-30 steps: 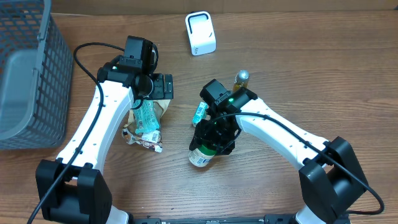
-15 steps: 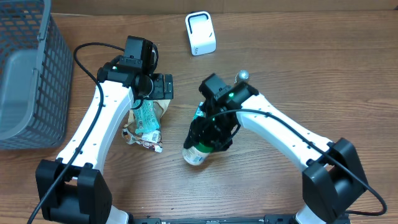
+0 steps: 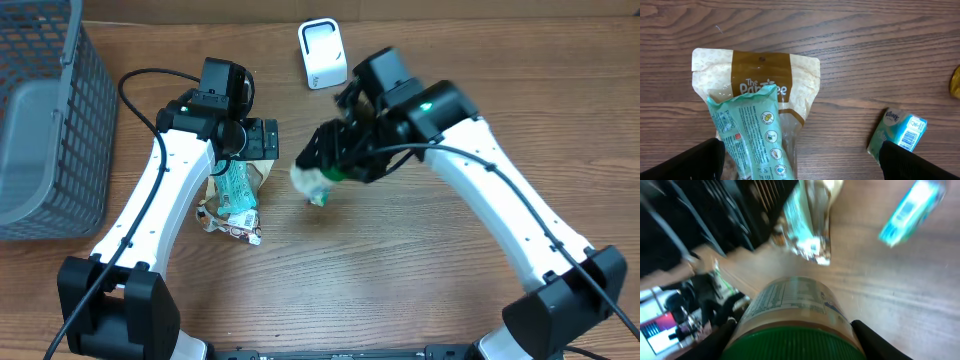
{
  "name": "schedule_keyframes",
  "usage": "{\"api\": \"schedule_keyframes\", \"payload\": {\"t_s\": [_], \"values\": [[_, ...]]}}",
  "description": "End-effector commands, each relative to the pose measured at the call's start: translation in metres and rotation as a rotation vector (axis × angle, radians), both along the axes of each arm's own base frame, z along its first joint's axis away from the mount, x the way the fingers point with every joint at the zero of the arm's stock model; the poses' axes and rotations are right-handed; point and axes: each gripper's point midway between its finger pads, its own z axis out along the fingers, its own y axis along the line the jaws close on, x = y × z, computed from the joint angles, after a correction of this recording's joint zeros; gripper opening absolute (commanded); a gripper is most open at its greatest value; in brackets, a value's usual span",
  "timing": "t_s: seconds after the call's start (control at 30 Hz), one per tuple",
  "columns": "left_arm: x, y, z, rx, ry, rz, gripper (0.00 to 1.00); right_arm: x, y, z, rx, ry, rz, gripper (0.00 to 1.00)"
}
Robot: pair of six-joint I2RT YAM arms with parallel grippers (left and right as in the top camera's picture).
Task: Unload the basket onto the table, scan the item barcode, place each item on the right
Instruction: 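Raise the jar and carry it back toward the white scanner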
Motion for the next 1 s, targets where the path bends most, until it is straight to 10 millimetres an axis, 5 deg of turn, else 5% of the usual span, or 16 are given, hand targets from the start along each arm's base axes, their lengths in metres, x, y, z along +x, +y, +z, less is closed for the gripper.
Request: {"api": "schedule_keyframes", "payload": {"t_s": [0.0,0.2,0.37,0.63,0.97], "values": [[0.004,-0.004,0.007,-0.003,-0.021,-0.022,1.0,0.027,-0.011,0.042,0.095,-0.13,-0.043,0.04],[0.004,-0.004,0.007,-0.003,-0.02,-0.022,1.0,0.073,-0.009,0.091,0.299,-0.352,-0.04,0.06],[0.004,-0.004,0.007,-0.003,-0.021,-0.022,1.0,0.117,-0.026,0.124,0.339,-0.579,-0.104,0.06],[0.004,-0.004,0.007,-0.003,-0.02,-0.022,1.0,0.165,-0.069,0.12,0.141,-0.72,-0.338,0.04],[0.004,-0.004,0.007,-0.003,-0.02,-0.022,1.0,0.169,-0.07,0.124,0.143,-0.741,-0.346,0.04]]}}
